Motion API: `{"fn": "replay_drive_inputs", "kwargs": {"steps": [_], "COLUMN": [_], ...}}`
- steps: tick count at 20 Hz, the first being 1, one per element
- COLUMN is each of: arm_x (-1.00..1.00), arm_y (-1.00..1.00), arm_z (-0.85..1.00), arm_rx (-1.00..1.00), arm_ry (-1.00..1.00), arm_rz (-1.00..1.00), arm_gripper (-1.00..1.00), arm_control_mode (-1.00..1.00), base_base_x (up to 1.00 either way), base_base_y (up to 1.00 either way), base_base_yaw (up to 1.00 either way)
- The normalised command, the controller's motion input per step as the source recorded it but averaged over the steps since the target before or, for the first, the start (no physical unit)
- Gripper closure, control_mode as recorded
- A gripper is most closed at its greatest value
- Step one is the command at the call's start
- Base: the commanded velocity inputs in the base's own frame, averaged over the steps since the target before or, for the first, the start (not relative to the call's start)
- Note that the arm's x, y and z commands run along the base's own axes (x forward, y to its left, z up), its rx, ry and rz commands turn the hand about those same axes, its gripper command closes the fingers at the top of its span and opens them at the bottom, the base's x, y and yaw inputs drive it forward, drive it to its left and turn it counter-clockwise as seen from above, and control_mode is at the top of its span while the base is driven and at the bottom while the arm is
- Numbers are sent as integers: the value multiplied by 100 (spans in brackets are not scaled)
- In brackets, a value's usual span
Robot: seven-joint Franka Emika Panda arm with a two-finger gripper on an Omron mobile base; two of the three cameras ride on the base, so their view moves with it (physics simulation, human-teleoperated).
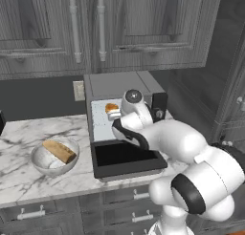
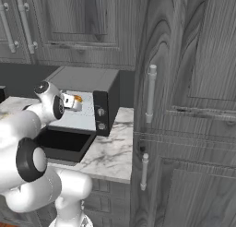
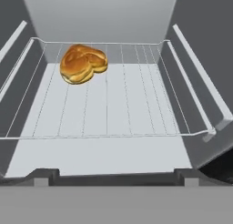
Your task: Pick up the heated bread from the toaster oven and place it in the bowl. Then move the bread bowl to the dining counter.
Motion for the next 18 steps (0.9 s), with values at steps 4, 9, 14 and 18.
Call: {"fn": "replay_drive_inputs", "kwargs": {"steps": [4,9,14,18], "arm_x": [33,32,37,32], "arm_y": [0,0,0,0], "arm_z": [-19,-22,-22,-24], "arm_rx": [0,0,0,0], "arm_ry": [0,0,0,0], "arm_rz": [0,0,0,0], "arm_gripper": [-100,-100,-100,-100], "arm_control_mode": [-100,-100,-100,-100], "base_base_x": [0,0,0,0], "base_base_y": [0,0,0,0], "base_base_yaw": [0,0,0,0]}}
